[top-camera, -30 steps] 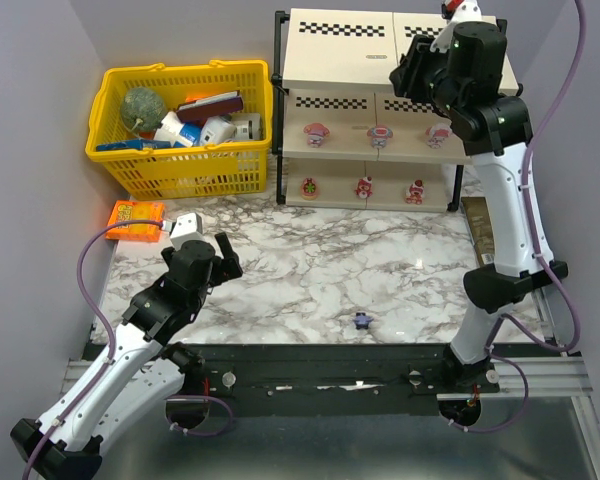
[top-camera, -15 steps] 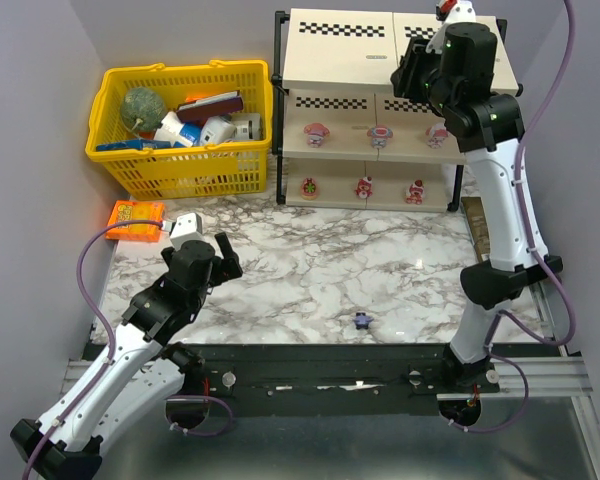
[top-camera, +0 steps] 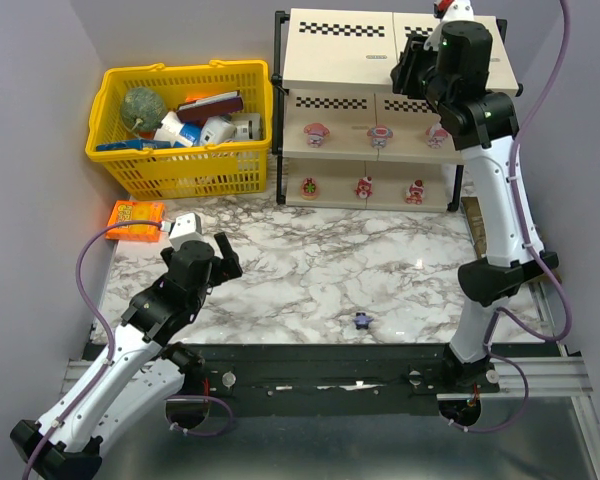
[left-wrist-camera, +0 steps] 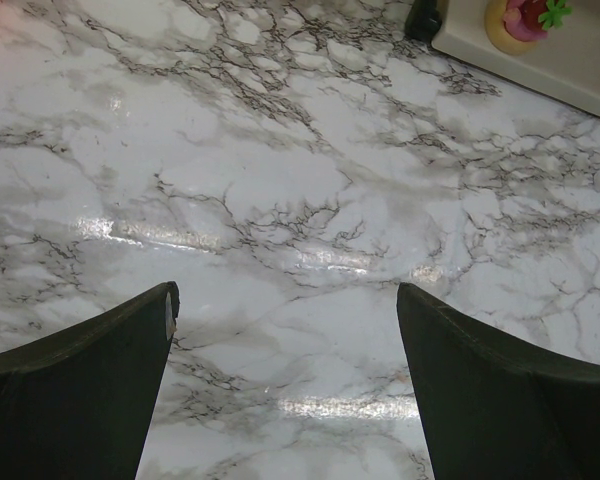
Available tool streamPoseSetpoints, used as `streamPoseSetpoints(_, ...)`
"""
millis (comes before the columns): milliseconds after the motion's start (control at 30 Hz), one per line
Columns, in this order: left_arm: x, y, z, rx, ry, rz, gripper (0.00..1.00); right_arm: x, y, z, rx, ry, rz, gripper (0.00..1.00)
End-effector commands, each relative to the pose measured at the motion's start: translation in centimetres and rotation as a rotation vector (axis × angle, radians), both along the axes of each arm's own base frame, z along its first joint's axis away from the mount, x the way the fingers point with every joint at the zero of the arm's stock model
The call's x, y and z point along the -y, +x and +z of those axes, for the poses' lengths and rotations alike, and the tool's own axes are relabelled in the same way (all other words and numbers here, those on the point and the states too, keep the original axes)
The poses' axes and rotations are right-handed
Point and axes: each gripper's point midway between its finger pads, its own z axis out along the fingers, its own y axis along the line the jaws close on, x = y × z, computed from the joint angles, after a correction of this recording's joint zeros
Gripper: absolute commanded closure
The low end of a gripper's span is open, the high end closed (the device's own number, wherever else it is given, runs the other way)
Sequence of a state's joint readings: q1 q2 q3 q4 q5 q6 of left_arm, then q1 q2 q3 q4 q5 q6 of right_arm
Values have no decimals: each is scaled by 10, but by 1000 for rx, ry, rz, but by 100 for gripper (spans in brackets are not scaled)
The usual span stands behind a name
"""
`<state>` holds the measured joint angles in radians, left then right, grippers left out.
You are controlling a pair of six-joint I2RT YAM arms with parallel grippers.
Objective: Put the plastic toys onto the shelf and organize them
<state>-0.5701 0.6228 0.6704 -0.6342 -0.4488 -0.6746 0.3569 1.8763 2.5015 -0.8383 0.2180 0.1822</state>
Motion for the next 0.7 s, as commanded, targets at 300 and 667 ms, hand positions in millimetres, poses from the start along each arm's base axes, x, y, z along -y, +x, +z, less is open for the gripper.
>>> streamPoseSetpoints(300, -2, -3, -6, -14, 2, 11, 1, 6, 18, -20, -37, -28, -21, 64)
streamPoseSetpoints(667, -3, -3, -6, -12, 3, 19, 1, 3, 18, -18, -27, -34, -1, 54)
